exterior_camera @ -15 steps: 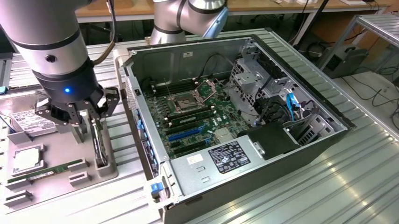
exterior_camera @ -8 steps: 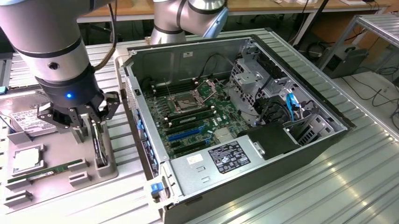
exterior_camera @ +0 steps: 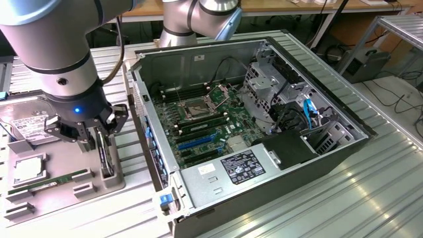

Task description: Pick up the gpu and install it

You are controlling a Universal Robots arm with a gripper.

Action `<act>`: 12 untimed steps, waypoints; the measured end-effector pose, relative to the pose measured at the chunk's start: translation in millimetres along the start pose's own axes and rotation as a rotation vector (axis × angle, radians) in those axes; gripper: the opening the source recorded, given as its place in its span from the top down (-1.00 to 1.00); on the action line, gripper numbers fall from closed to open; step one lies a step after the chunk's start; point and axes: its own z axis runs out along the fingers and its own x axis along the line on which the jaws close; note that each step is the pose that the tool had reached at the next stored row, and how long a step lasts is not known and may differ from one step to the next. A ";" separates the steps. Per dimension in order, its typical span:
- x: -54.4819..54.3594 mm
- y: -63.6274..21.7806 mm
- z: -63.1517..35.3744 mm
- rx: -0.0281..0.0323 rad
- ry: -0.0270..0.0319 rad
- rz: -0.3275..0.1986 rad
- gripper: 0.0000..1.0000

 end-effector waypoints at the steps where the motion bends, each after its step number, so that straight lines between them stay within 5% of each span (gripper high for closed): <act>1: 0.1 0.0 1.8 -0.0007 0.0001 0.000 0.28; 4: 0.2 -0.1 5.1 -0.0080 0.0006 0.000 0.28; 8: 0.2 -0.2 8.1 -0.0255 0.0012 0.001 0.28; 12: 0.2 -0.2 11.4 -0.0271 0.0034 0.001 0.28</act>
